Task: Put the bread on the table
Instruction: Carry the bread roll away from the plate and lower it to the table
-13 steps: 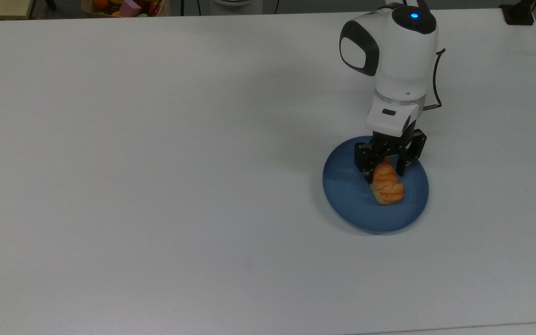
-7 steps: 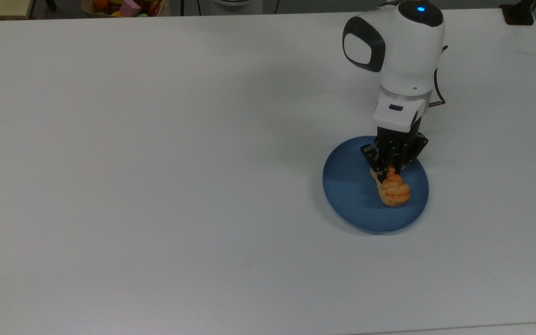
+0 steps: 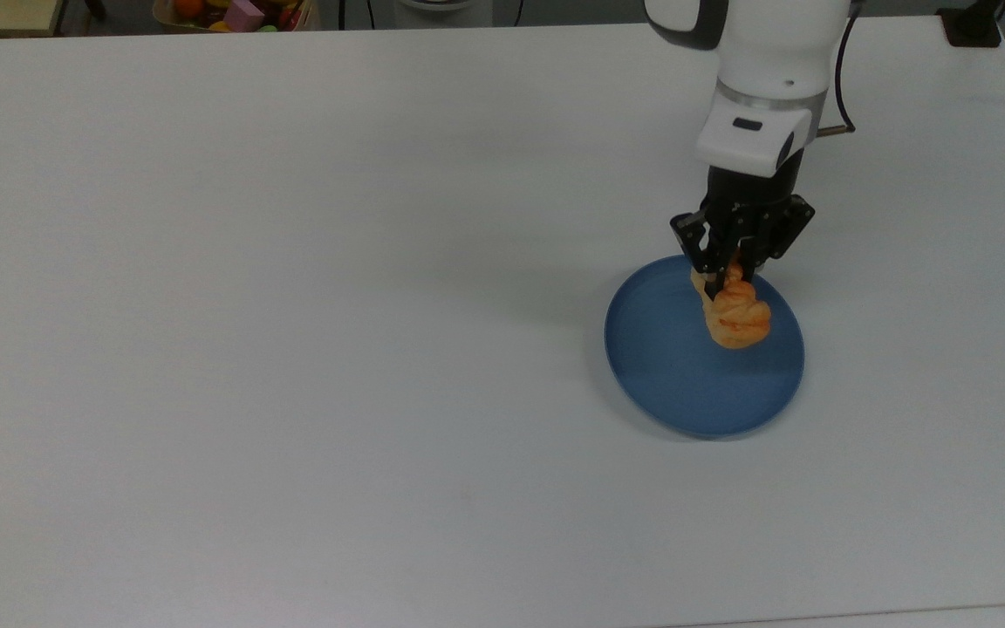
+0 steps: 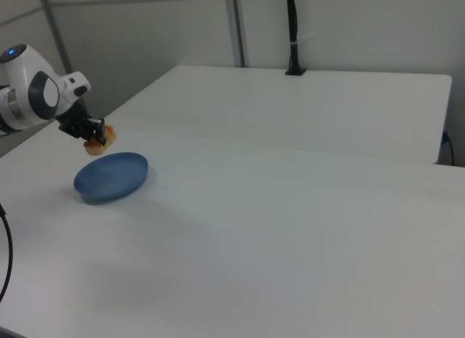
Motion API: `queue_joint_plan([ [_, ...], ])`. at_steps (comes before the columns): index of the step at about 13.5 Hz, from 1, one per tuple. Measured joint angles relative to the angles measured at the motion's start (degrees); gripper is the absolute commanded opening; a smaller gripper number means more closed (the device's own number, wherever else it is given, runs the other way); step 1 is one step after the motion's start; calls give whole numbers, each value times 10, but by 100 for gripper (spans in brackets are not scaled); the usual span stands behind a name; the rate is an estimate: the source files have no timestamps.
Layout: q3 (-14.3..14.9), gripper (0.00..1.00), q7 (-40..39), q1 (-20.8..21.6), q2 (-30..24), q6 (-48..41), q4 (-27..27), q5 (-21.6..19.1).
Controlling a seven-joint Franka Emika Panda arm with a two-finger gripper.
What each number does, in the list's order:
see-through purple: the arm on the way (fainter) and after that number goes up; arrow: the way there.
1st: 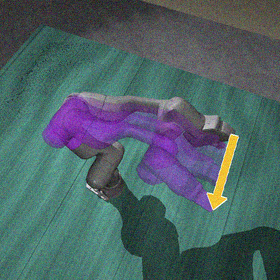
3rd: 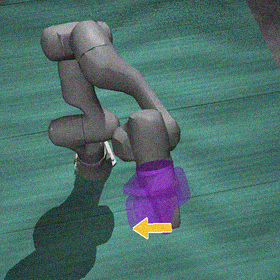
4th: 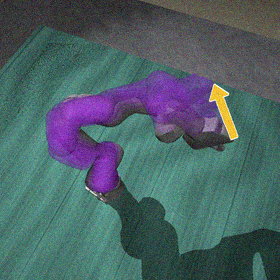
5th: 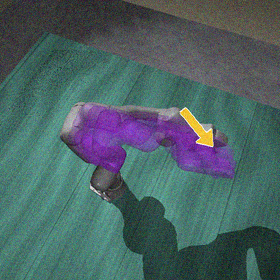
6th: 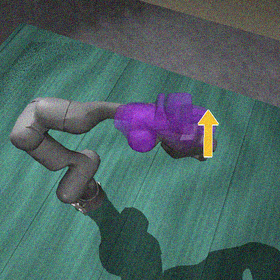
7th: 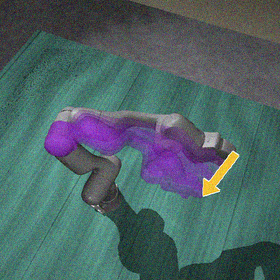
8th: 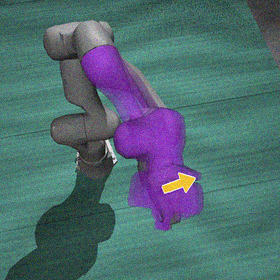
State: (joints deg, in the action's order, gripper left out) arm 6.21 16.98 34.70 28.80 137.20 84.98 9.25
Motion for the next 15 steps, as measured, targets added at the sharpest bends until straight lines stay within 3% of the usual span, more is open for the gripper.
queue_joint_plan([
  [4,2,29,0,-25,-10,-12,2,0],
  [15,10,30,-142,-251,-1,20,53,0],
])
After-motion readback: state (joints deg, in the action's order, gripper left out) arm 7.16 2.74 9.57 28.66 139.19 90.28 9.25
